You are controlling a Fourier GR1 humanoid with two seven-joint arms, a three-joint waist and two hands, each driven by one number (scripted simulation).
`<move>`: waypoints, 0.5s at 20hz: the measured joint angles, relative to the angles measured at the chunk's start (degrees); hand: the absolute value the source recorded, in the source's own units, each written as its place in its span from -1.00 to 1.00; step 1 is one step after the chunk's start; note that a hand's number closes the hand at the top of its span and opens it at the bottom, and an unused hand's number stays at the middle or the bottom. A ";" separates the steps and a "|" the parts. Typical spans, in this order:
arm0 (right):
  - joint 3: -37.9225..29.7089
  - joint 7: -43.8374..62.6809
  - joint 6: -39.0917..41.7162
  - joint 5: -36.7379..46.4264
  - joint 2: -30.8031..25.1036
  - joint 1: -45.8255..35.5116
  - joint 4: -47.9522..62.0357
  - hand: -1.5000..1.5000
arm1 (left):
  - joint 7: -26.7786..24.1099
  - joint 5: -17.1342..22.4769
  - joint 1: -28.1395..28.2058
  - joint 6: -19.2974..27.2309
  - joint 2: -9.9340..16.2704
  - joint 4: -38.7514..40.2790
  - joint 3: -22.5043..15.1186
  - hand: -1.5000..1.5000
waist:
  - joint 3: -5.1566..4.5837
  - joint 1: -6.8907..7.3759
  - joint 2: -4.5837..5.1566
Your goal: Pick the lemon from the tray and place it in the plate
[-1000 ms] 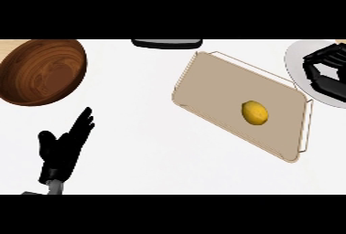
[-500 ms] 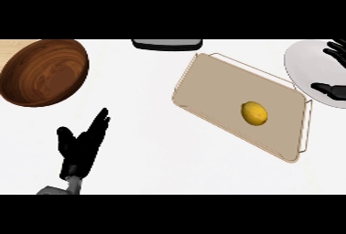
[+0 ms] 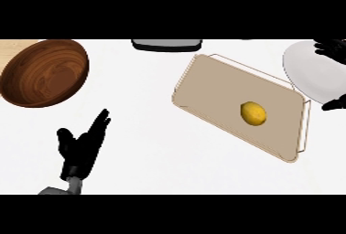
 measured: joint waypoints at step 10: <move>6.57 4.83 0.27 10.85 5.42 -5.55 0.08 -1.00 | -0.10 -1.10 0.96 -0.14 -1.07 0.05 1.39 0.00 | -0.01 -1.44 -0.59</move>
